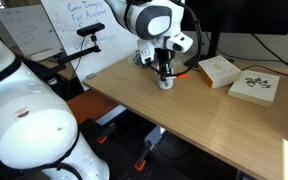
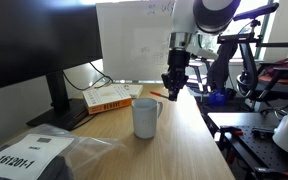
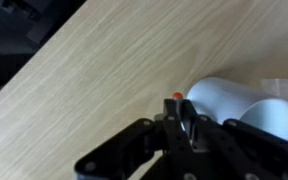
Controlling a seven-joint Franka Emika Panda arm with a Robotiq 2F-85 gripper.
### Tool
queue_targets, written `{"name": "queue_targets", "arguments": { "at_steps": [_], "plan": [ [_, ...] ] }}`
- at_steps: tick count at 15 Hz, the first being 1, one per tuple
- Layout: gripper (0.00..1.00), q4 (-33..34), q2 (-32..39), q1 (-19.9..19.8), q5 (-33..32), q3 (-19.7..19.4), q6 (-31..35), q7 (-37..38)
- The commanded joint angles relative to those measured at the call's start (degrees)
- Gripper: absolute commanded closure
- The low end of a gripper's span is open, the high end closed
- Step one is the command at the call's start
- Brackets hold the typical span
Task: Put the marker inside the bowl
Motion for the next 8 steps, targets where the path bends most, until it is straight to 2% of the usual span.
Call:
{"name": "queue_targets", "arguments": {
  "at_steps": [1,5,8],
  "plan": [
    [0.97,-2.57,-8.33,0.86,6.49,-0.9,-2.9,-2.5],
    [0.97,-2.38,-12.92,4.4,23.18,-5.26,-3.22,-12.11],
    [0.97,-1.05,-12.43,6.11,35.66,-9.15,-5.42,-19.93]
  ]
}}
